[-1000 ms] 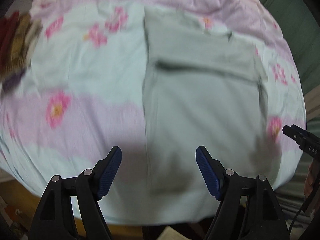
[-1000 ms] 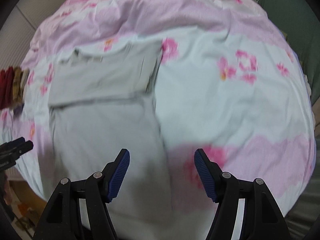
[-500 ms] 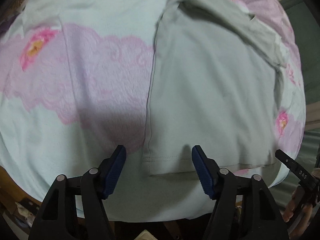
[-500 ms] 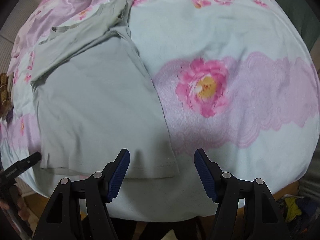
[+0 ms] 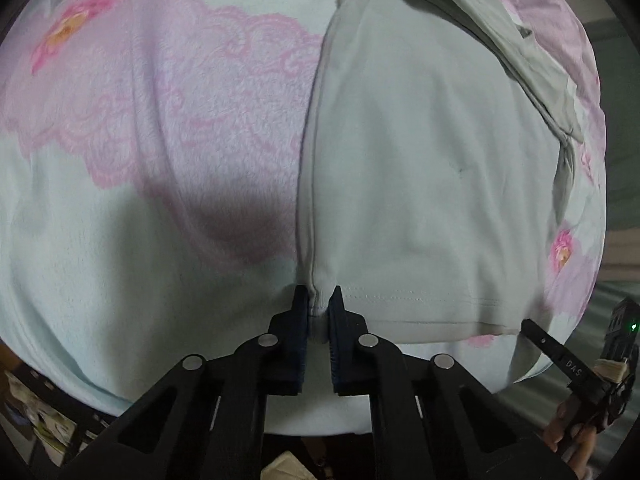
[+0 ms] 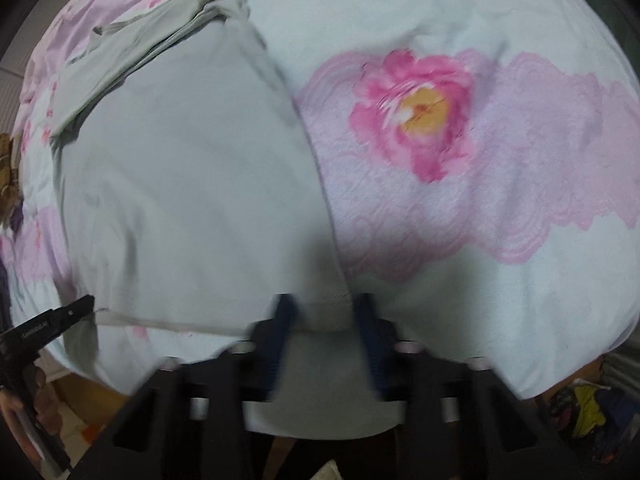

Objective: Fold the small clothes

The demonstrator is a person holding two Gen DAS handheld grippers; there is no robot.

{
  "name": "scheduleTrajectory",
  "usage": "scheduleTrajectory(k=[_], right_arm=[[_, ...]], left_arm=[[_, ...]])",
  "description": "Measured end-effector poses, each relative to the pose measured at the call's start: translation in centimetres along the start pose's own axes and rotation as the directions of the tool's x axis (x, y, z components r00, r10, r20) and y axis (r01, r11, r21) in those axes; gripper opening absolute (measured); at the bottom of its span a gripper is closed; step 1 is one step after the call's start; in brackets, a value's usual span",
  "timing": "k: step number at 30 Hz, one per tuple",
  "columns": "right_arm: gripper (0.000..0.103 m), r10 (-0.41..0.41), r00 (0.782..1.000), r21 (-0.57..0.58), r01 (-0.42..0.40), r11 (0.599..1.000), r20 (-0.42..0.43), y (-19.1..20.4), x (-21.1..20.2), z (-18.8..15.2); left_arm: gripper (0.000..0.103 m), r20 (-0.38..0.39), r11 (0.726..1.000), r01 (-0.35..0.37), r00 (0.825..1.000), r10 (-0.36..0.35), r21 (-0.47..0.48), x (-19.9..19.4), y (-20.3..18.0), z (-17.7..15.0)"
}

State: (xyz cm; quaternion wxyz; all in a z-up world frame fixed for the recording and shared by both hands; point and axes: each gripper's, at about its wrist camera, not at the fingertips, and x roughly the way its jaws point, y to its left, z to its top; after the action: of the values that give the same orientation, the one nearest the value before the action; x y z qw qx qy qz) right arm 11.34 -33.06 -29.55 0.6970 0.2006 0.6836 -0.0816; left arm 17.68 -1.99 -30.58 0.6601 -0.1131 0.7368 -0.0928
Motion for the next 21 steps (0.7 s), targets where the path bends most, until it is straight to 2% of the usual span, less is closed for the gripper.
scheduleTrajectory(k=[5,11,16,21], right_arm=[[0.014,0.025,1.000,0.014,-0.025,1.000,0.013,0.2,-1.5,-0.3],[0.014,0.094,0.988,0.013,-0.097,0.995,0.120,1.3,-8.5,-0.1],[0.014,0.129,0.966,0.032,-0.139,0.990,0.222,2.2,-13.1,2.2],[0.014,0.117,0.940,0.046,-0.139,0.989,0.320,3.7,-16.4,7.1]], left_arm=[[0.010,0.025,0.999,-0.003,1.000,0.002,0.033,-3.5,-1.3,-0.7],[0.010,0.101,0.998,0.043,0.994,-0.047,0.039,-9.6,-2.8,-0.4],[0.010,0.181,0.997,0.072,0.981,-0.075,0.026,-14.6,-2.6,3.4],[0.010,0.255,0.997,0.069,0.964,-0.074,0.029,-17.7,-3.0,8.2]])
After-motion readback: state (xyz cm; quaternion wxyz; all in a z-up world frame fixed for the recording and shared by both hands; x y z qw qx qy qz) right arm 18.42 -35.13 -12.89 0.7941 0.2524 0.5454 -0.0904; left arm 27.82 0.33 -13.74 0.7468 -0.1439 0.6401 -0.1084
